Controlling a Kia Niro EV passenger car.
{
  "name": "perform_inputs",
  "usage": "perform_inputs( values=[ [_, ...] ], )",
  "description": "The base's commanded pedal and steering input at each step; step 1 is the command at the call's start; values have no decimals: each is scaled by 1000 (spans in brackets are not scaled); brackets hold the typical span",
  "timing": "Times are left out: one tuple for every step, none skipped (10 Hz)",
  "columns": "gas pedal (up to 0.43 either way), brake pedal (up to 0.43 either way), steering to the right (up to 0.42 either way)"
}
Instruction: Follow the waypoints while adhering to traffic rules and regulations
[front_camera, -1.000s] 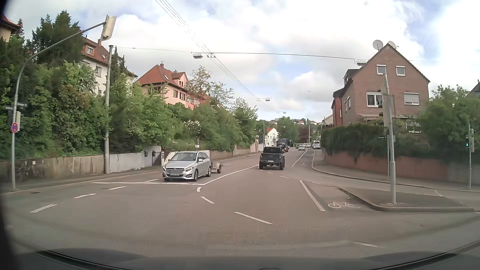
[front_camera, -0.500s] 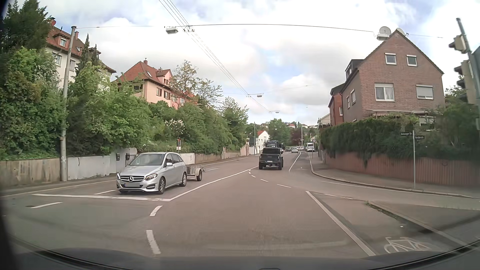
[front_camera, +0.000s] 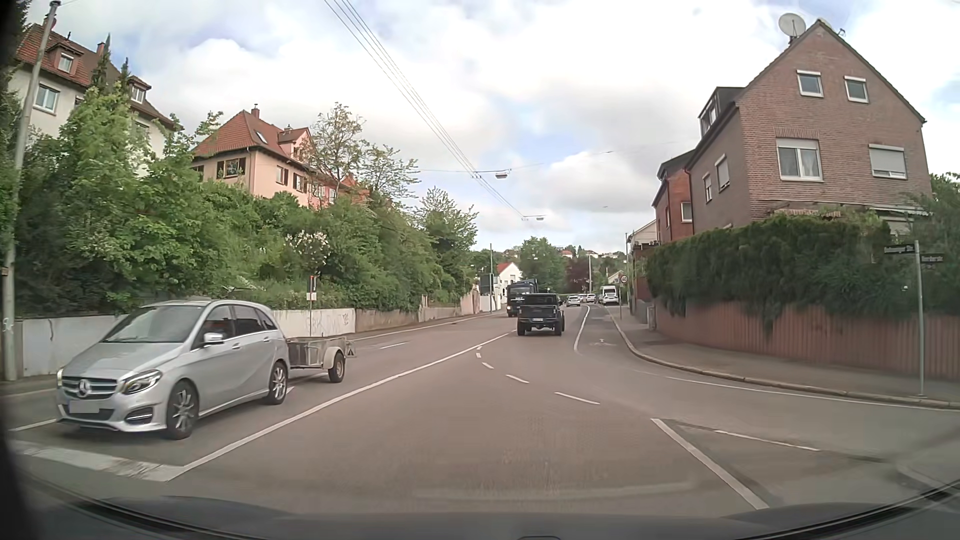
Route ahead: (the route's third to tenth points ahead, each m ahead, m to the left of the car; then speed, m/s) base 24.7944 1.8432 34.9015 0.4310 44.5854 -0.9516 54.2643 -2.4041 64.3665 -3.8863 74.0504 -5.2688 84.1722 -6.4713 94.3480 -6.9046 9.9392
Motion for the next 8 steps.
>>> perform_inputs(
  values=[
    [87, 0, 24],
    [87, 0, 24],
    [87, 0, 24],
    [87, 0, 24],
    [87, 0, 24],
    [87, 0, 20],
    [87, 0, 11],
    [98, 0, 11]
  ],
)
